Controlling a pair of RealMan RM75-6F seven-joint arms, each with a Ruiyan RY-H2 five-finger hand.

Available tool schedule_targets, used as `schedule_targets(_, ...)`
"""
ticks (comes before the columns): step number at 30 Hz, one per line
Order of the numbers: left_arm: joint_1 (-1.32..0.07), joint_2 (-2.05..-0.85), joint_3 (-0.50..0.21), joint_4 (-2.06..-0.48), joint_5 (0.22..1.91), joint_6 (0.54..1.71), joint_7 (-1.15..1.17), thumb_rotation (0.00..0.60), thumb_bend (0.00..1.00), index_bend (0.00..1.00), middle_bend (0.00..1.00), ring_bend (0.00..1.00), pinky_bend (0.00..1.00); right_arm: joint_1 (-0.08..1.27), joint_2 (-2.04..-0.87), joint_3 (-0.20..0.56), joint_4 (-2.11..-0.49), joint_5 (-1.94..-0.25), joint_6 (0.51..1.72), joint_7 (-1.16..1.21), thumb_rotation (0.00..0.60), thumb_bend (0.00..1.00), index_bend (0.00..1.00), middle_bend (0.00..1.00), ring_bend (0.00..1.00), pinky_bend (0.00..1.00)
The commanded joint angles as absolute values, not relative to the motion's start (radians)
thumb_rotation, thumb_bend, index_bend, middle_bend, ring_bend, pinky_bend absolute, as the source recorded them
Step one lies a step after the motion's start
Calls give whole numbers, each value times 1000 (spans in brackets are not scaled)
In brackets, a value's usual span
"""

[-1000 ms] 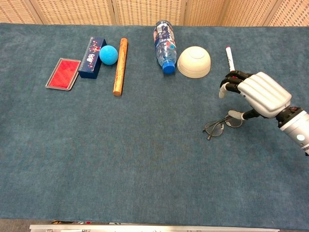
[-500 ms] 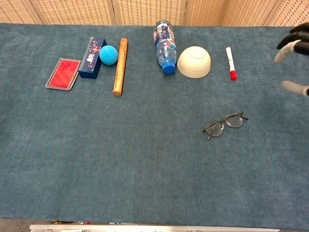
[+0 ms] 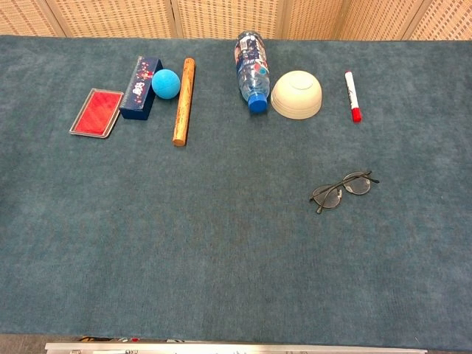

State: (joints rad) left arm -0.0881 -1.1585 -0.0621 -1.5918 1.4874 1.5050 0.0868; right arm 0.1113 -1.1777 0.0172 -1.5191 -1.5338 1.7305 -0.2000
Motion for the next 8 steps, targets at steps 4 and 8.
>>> schedule_targets(4,-96,-1164,-73,-1580,1475,1496,70,600,114,430,406,364,547,71,-1199,61,-1480,-1455,1716,-120,600,158,443,358,202,444)
schedule_targets(8,-103,-1168,-75,-1572,1467,1484,70,600,114,430,406,364,547,65,-1201,75,-1467,-1448,1709,-101,600,159,443,358,202,444)
